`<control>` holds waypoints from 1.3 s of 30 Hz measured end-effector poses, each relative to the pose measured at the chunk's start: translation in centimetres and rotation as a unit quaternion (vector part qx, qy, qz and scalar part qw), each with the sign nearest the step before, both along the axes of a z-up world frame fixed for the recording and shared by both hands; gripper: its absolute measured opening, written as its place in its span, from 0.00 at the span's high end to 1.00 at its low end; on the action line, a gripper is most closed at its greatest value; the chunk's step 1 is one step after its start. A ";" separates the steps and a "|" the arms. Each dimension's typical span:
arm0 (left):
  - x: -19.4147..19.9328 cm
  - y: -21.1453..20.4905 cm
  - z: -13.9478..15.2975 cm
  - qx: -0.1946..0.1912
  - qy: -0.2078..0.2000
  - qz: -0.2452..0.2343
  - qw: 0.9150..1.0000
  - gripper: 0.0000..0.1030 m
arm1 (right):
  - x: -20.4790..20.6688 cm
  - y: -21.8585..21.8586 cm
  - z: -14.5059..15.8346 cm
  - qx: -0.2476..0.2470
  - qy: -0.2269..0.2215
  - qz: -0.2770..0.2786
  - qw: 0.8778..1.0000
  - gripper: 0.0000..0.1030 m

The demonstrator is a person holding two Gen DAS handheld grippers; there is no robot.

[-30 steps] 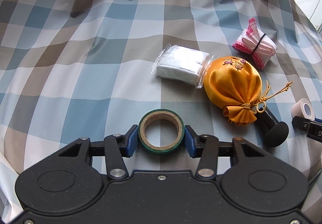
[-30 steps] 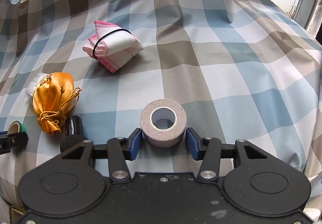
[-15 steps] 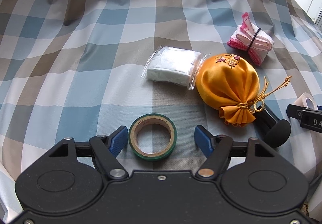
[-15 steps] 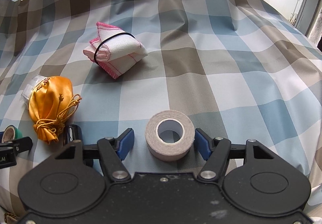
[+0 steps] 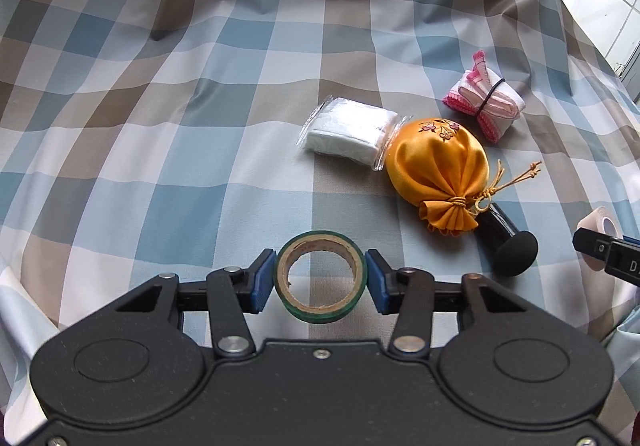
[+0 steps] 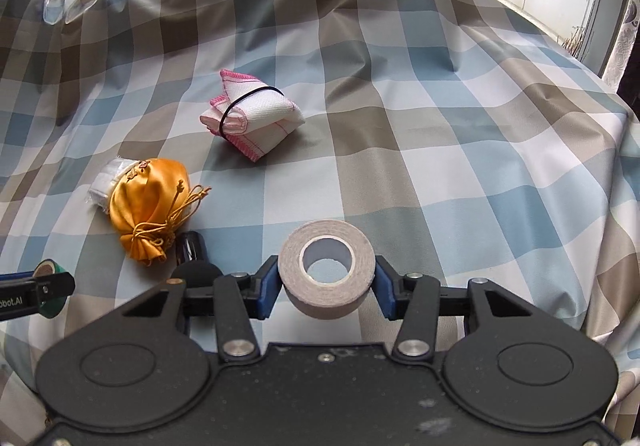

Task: Organize soft objects
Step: 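Carry green tape with left tool while right tool carries beige tape to basket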

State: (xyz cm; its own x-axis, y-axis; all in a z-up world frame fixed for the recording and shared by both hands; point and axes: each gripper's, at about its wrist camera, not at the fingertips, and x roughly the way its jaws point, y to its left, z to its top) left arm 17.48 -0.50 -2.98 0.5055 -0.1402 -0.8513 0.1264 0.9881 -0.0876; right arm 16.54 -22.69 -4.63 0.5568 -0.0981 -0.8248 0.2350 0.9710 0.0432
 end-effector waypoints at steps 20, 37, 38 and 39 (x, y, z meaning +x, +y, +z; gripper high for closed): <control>-12.3 -0.2 2.2 0.012 0.025 -0.022 0.999 0.54 | -14.8 4.0 4.4 0.041 -0.004 0.023 0.999 0.54; -16.6 -0.5 2.8 0.025 0.023 -0.014 0.999 0.54 | -20.8 7.8 6.3 0.020 -0.010 0.073 0.997 0.54; -16.6 -0.5 2.7 0.024 0.024 -0.014 0.999 0.54 | -20.9 7.8 6.3 0.022 -0.009 0.073 0.997 0.54; -16.6 -0.5 2.6 0.024 0.027 -0.013 0.999 0.54 | -21.1 7.9 6.3 0.023 -0.008 0.074 0.997 0.54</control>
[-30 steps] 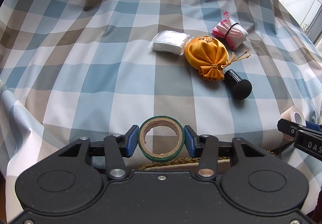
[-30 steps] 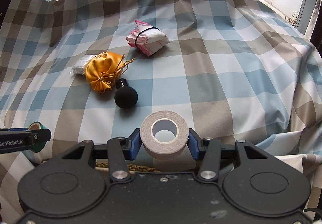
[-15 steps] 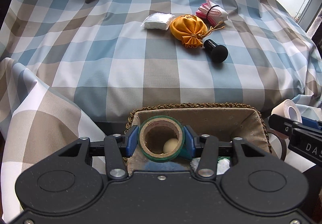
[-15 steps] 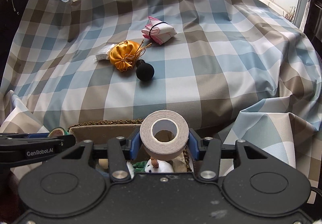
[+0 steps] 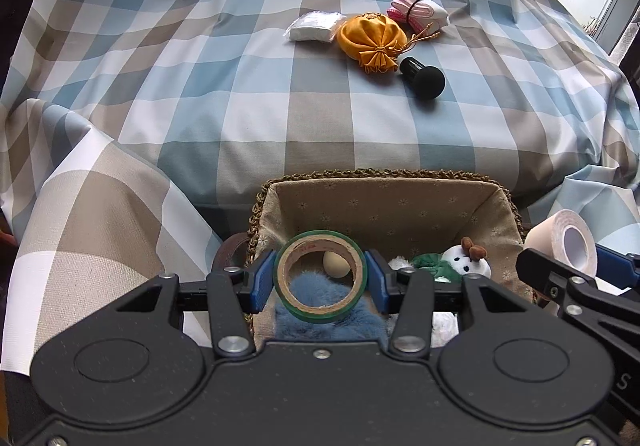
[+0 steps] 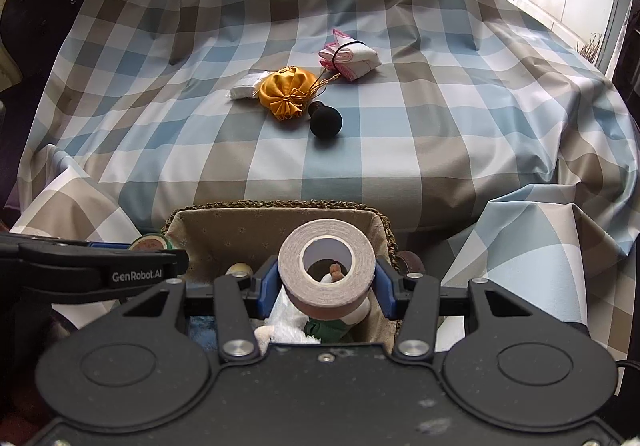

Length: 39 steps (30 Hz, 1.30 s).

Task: Organize soft objects
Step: 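Carry green tape with left tool while right tool carries beige tape to basket, then lower both tape rolls into the basket and open both grippers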

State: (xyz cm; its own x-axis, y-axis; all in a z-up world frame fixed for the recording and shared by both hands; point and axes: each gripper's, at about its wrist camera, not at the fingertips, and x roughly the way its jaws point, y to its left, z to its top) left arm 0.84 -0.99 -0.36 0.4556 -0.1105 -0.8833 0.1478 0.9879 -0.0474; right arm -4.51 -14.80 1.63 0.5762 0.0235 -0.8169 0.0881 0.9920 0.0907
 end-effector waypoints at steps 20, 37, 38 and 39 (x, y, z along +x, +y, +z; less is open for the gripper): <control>1.1 0.3 -1.9 -0.004 0.055 0.016 0.998 0.54 | 1.2 -0.5 -1.4 0.011 0.039 -0.008 0.999 0.54; 1.4 0.3 -2.4 -0.001 0.071 0.023 0.997 0.54 | 1.9 0.0 -2.2 0.008 0.062 0.008 0.998 0.54; 1.4 0.3 -2.4 0.000 0.070 0.023 0.997 0.54 | 1.9 -0.1 -2.2 0.009 0.062 0.008 0.998 0.54; 1.4 0.3 -2.4 0.000 0.070 0.024 0.997 0.54 | 1.9 -0.1 -2.2 0.009 0.061 0.007 0.998 0.54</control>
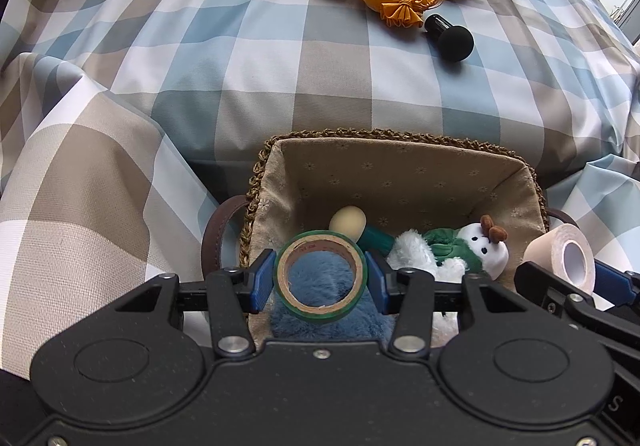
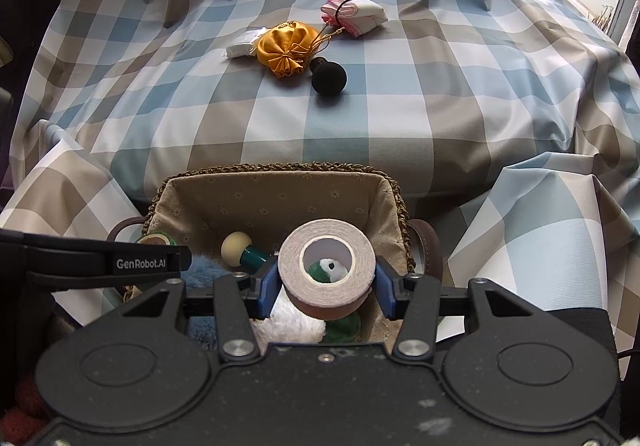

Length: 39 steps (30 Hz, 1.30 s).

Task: Organize soft objects
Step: 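Lower both tape rolls into the basket and open both grippers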

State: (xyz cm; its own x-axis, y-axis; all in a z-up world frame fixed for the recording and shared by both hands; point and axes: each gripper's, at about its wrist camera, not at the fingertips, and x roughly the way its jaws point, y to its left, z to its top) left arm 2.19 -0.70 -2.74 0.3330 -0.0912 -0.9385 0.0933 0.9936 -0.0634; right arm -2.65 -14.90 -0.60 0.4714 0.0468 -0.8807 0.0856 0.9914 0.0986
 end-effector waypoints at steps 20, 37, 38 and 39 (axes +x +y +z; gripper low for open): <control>-0.2 -0.4 0.5 0.011 -0.015 -0.004 1.000 0.48 | -0.2 -0.1 0.1 0.002 -0.007 -0.005 1.000 0.47; -0.3 -0.4 0.4 0.011 -0.014 -0.004 1.000 0.47 | -0.1 -0.1 0.1 0.001 -0.007 -0.005 1.000 0.45; -0.3 -0.4 0.4 0.011 -0.014 -0.004 1.000 0.47 | -0.1 -0.1 0.1 0.001 -0.007 -0.005 1.000 0.45; -0.3 -0.3 0.4 0.012 -0.014 -0.004 1.000 0.47 | -0.1 -0.1 0.1 0.001 -0.007 -0.005 1.000 0.45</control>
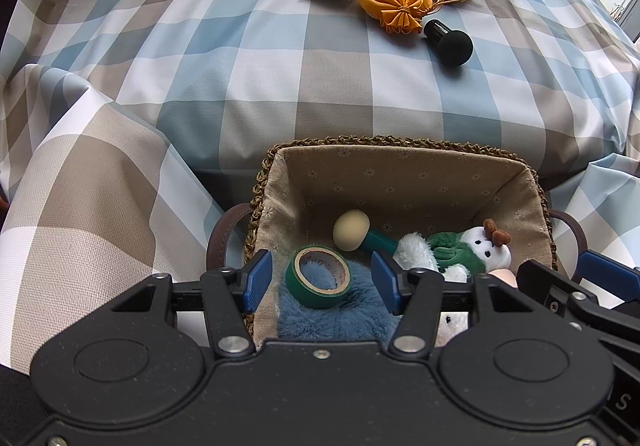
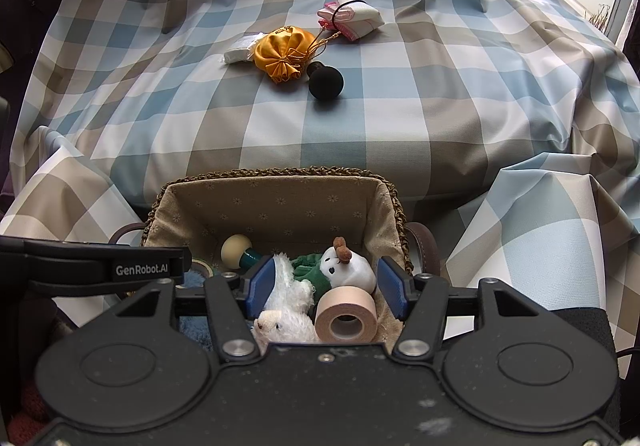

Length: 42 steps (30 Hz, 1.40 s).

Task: Organize soft objects
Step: 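Lower both tape rolls into the basket and open both grippers, then lift both open grippers out of the basket toward the cloth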

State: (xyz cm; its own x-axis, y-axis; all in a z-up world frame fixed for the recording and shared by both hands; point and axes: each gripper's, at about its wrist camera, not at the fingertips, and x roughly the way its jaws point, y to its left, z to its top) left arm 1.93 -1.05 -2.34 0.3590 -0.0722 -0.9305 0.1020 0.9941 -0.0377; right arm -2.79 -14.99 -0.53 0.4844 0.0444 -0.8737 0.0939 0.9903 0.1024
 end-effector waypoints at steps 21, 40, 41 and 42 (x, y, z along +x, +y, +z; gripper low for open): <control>-0.2 0.0 0.0 0.007 -0.005 -0.001 1.000 0.47 | 0.0 0.0 -0.1 0.000 0.000 0.000 1.000 0.42; 3.9 -0.6 3.8 0.034 -0.068 -0.023 0.997 0.31 | 3.4 -3.3 2.0 -0.005 -0.010 -0.051 0.999 0.26; 4.5 -0.5 3.9 0.035 -0.071 -0.021 0.997 0.31 | 3.8 -3.7 2.1 -0.004 -0.010 -0.053 0.999 0.24; 4.9 -0.4 4.0 0.035 -0.072 -0.020 0.997 0.30 | 4.3 -4.1 2.2 -0.001 -0.012 -0.058 0.998 0.23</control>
